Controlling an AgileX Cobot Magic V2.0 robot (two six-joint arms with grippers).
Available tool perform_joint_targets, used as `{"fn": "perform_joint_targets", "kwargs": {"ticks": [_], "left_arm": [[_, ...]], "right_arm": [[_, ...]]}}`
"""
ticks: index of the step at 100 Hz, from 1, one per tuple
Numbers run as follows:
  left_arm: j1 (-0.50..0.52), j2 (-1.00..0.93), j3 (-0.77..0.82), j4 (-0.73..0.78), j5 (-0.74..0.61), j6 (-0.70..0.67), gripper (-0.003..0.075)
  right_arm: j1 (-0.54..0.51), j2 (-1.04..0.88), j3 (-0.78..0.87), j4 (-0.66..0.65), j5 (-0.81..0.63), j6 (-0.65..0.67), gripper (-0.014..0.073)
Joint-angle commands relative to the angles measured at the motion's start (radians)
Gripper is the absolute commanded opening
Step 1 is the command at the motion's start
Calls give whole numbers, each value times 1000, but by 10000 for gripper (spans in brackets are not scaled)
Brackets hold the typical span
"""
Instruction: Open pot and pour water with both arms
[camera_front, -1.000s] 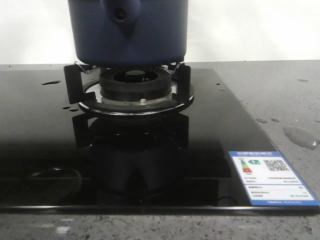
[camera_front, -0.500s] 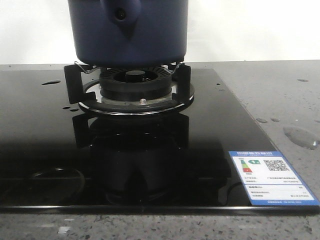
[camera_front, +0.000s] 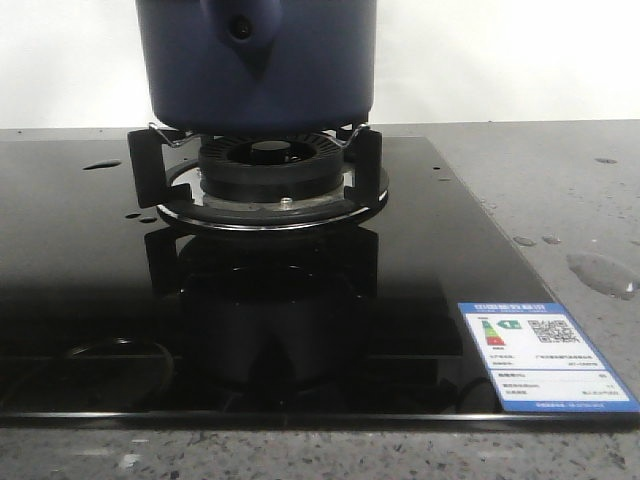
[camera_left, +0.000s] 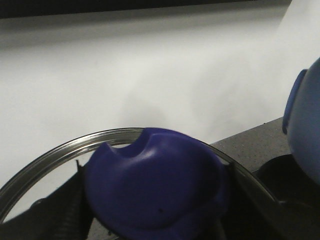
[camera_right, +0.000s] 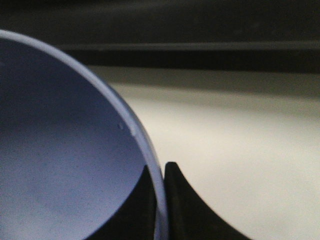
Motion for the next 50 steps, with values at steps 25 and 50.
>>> {"fn": "perform_joint_targets", "kwargs": {"ticks": [25,50], "left_arm": [[2,-37,-39,-91,-14,-10,368],[2,-37,-39,-91,-14,-10,368]], "right_arm": [[1,-59,-29,-32,-201,-2,-59],[1,-59,-29,-44,-208,-2,-59]]}}
